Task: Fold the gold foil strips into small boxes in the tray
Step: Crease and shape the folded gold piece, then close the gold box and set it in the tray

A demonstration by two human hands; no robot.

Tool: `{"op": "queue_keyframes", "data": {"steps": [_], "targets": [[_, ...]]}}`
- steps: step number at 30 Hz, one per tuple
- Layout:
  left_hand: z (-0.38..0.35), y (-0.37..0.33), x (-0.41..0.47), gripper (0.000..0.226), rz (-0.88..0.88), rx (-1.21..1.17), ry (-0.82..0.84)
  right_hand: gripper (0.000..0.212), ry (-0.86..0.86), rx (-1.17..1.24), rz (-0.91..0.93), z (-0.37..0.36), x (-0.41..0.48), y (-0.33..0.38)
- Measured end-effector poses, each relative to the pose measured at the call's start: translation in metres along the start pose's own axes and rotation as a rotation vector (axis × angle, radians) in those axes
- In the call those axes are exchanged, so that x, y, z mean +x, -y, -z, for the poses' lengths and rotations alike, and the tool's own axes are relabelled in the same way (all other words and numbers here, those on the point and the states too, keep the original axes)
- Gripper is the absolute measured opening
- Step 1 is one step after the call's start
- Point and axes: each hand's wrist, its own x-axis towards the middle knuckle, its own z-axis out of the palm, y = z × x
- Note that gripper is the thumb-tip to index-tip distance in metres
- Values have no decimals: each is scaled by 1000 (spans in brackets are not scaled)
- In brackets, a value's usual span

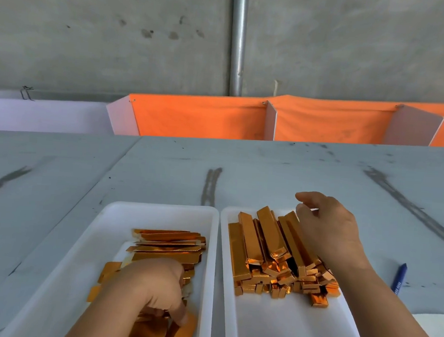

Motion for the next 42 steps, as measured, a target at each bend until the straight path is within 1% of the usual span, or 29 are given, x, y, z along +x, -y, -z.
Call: {"op": "queue_keyframes", "data": {"steps": [4, 5, 7, 9, 11, 13, 15, 17, 19, 21, 23, 26, 27, 28, 30, 31, 32, 34, 37, 39, 42], "targets": [[-2, -3, 2, 28, -32, -29, -14, 30, -12, 61, 101, -3, -6, 5], [-2, -2, 3, 26, -48, -44, -56, 28, -8, 84, 126, -5, -8, 7], [1, 1, 3, 22, -74, -121, -218, 24, 10, 135, 177, -7, -14, 10], [6, 6, 4, 21, -99, -316, -400, 20, 40, 190, 244, -9, -23, 14], [11, 8, 5, 21, -123, -614, -552, 18, 90, 243, 318, -11, -31, 19], [15, 6, 4, 21, -159, -874, -675, 16, 139, 243, 387, -15, -39, 24], [16, 2, 4, 22, -222, -1030, -739, 18, 199, 225, 430, -19, -44, 27], [15, -3, 4, 22, -294, -1098, -780, 20, 286, 272, 416, -21, -48, 29], [11, -7, 6, 20, -379, -1004, -859, 18, 413, 384, 336, -20, -50, 32], [5, -14, 5, 16, -482, -871, -890, 15, 500, 467, 266, -21, -50, 34], [-1, -22, 4, 15, -567, -787, -879, 13, 542, 529, 206, -22, -49, 34], [-8, -29, 2, 21, -618, -708, -883, 11, 547, 589, 115, -25, -47, 33], [-9, -31, 0, 25, -618, -694, -866, 12, 524, 586, 100, -25, -46, 32], [-10, -33, -2, 37, -610, -670, -848, 13, 487, 571, 94, -26, -45, 32], [-13, -37, -4, 64, -567, -553, -838, 14, 407, 529, 106, -26, -44, 30], [-15, -39, -4, 69, -546, -486, -844, 16, 378, 519, 117, -25, -43, 30], [-16, -41, -3, 67, -529, -435, -859, 16, 359, 517, 127, -24, -44, 30], [-17, -42, -1, 53, -501, -385, -901, 15, 330, 504, 154, -24, -44, 30], [-18, -41, 3, 36, -494, -340, -959, 11, 256, 407, 242, -25, -45, 28], [-18, -42, 3, 34, -492, -307, -986, 11, 227, 333, 289, -27, -47, 28], [-19, -42, 7, 37, -475, -256, -1024, 15, 238, 275, 314, -27, -47, 29]]}}
